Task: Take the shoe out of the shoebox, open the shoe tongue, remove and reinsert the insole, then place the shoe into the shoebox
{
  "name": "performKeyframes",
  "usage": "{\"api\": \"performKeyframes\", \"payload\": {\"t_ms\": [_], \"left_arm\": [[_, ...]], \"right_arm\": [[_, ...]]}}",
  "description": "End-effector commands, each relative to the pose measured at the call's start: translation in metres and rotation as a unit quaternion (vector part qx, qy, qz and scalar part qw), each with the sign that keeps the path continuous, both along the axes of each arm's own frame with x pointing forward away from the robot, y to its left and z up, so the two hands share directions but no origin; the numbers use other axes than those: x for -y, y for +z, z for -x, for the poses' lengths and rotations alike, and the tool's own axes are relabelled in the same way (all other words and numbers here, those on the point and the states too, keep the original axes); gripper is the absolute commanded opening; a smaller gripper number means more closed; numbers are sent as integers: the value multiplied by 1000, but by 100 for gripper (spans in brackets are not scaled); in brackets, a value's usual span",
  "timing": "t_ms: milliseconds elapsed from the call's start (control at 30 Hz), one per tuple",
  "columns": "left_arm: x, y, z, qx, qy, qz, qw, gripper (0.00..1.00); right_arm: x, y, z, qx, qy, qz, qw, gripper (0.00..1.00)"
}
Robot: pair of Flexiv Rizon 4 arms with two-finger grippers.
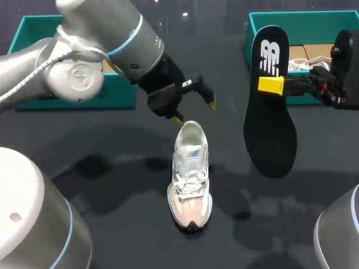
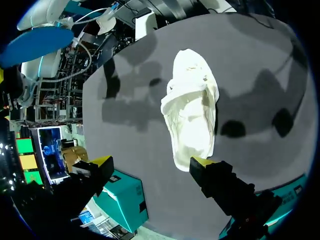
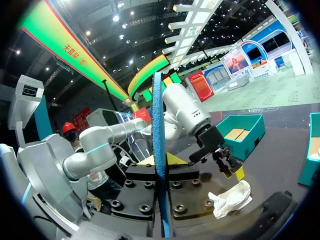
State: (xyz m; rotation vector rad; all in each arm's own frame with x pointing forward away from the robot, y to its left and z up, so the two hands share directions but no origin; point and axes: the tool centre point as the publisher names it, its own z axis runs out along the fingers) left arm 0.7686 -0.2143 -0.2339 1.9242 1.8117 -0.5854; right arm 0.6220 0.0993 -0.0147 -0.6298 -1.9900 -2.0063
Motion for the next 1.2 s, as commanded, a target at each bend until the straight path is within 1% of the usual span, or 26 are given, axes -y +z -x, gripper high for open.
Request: {"api": "performKeyframes", "payload": {"t_ms": [33,133,167,200,233,333,367,467,533,567,600,633,933,1000,1033,1067,1200], "left_arm": [[-18,4,5,0,-1,88,996,100],[-18,4,5,0,-1,88,996,100],[-18,2,4,4,-5,104,995,100],[-20,5,1,11,-9,124,992,100],[-21,12,-1,20,-20,149,988,100],[-20,31,-8,38,-24,194,980,100],[-18,35,-9,47,-21,193,980,100],[-11,44,-11,53,-35,215,974,100],[-8,49,-13,42,-43,243,968,100],[-7,54,-15,22,-34,263,964,100],[-6,59,-20,12,-2,267,964,100],[-6,64,-23,2,16,266,964,100],[-6,64,-23,2,16,266,964,100],[-6,63,-24,9,11,284,959,100],[-5,65,-23,-1,1,297,955,100],[-7,69,-22,-9,-8,318,948,100],[-11,86,-23,-29,-16,361,932,100]], "right_arm": [[1,-1,5,0,-5,0,1000,0],[1,-1,5,0,-5,0,1000,0],[1,-1,5,0,-5,0,1000,0],[1,-1,5,0,-5,0,1000,0],[1,-1,5,0,-5,0,1000,0],[1,-1,5,0,-5,0,1000,0],[1,-1,5,0,-5,0,1000,0],[1,-1,5,0,-5,0,1000,0],[1,-1,5,0,-5,0,1000,0],[1,-1,5,0,-5,0,1000,0],[1,-1,5,0,-5,0,1000,0],[1,-1,5,0,-5,0,1000,0],[1,-1,5,0,-5,0,1000,0],[1,-1,5,0,-5,0,1000,0],[1,-1,5,0,-5,0,1000,0],[1,-1,5,0,-5,0,1000,0],[1,-1,5,0,-5,0,1000,0]]}}
